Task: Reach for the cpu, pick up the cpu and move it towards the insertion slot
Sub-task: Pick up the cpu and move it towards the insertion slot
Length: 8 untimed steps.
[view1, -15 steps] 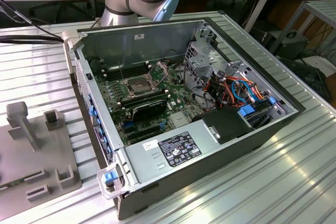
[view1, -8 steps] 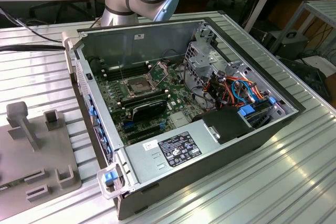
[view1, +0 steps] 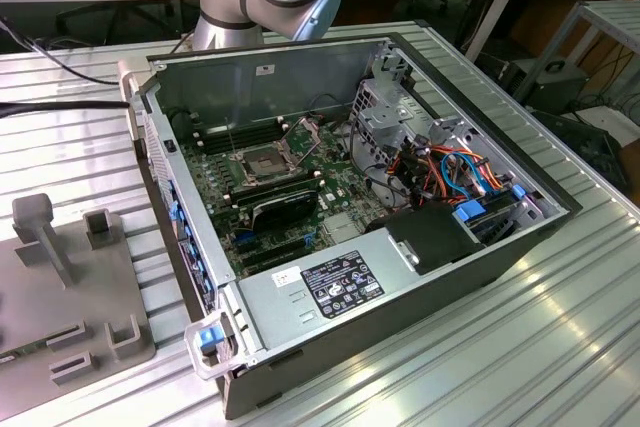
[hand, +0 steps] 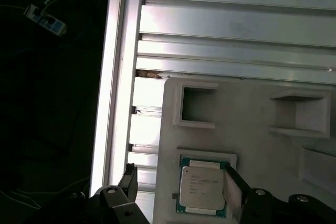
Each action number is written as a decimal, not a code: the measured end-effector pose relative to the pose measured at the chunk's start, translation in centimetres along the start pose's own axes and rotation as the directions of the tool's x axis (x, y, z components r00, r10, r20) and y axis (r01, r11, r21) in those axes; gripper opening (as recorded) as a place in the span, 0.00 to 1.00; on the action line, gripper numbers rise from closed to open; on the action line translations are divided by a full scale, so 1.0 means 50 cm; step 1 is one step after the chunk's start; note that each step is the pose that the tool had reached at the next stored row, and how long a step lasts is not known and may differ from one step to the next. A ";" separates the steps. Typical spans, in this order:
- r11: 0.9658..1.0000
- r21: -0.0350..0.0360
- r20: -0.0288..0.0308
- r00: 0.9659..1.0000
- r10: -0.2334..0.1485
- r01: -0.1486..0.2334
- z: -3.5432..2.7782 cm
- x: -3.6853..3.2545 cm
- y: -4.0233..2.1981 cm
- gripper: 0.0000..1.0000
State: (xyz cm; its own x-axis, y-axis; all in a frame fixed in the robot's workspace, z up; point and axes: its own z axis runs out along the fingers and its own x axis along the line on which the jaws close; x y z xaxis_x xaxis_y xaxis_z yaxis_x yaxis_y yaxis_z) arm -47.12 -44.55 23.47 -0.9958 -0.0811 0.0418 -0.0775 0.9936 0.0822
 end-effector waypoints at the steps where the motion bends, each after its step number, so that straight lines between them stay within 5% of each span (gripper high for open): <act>1: 1.000 0.001 0.000 1.000 0.000 0.000 0.000 0.000 -0.001 0.75; 8: 1.000 0.004 0.000 1.000 0.000 0.000 0.000 -0.001 -0.003 0.75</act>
State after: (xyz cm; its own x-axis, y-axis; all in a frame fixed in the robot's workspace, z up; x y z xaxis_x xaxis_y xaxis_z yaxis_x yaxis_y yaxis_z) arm -47.07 -44.72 23.44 -0.9958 -0.0808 0.0421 -0.0773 0.9939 0.0786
